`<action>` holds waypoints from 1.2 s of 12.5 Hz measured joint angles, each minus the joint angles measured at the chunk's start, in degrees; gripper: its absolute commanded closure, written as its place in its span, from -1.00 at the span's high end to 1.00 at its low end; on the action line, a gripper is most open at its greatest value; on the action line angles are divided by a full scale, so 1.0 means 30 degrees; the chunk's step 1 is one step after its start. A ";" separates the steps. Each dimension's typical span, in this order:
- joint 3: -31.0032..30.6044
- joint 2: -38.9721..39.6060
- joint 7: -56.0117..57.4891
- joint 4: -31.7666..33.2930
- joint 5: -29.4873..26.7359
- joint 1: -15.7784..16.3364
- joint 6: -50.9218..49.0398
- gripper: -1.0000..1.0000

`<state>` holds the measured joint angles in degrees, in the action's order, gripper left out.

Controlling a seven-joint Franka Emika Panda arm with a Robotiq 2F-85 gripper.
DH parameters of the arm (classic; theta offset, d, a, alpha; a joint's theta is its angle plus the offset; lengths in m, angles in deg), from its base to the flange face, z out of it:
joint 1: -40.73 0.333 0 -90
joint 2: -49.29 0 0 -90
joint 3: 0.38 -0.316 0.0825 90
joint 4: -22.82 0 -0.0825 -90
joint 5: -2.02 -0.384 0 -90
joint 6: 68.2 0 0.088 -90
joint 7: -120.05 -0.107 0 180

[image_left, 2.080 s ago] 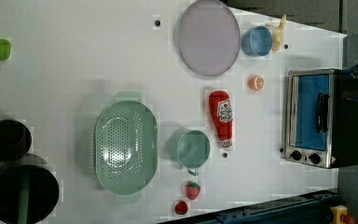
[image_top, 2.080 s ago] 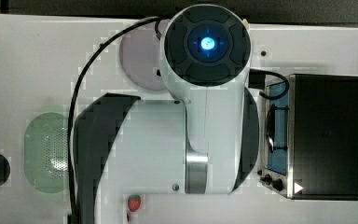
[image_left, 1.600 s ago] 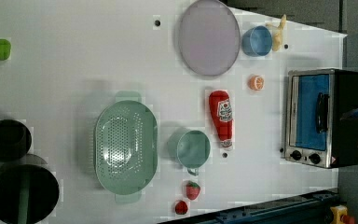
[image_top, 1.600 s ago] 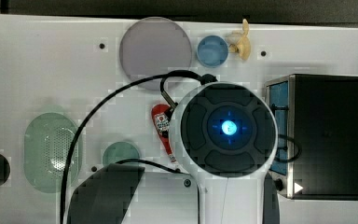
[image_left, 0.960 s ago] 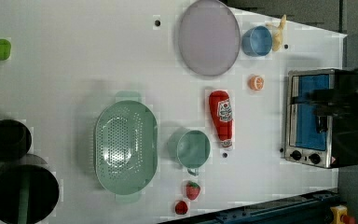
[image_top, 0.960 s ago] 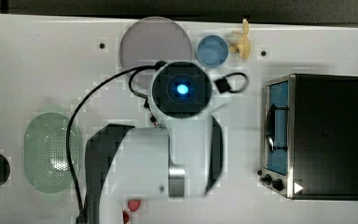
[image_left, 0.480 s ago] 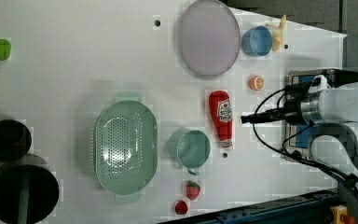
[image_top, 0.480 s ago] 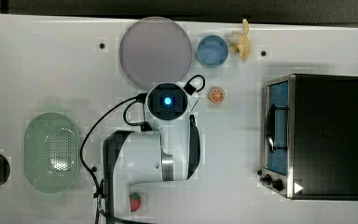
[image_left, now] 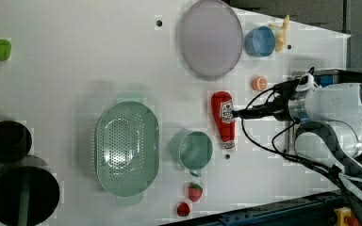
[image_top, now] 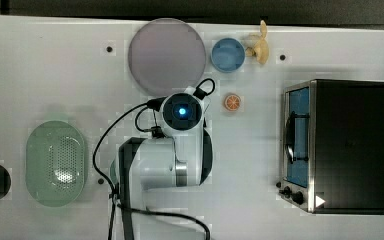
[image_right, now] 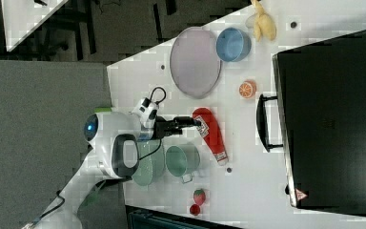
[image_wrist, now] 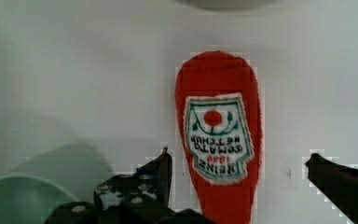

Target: Pick Ketchup from the table and place it in strainer.

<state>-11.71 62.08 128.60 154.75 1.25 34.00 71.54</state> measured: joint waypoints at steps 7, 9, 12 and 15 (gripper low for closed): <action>0.0072 0.3369 0.0224 0.0187 0.0069 0.0066 0.2947 1.00; 0.0228 0.4418 0.0317 0.0224 0.0114 0.0038 0.3544 0.69; 0.0170 0.4735 0.0317 0.0075 0.0102 -0.0084 0.3562 0.21; 0.0389 0.3756 0.0345 0.0187 0.0080 -0.0049 0.3394 0.21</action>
<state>-10.55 73.35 129.63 155.31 1.49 33.86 81.72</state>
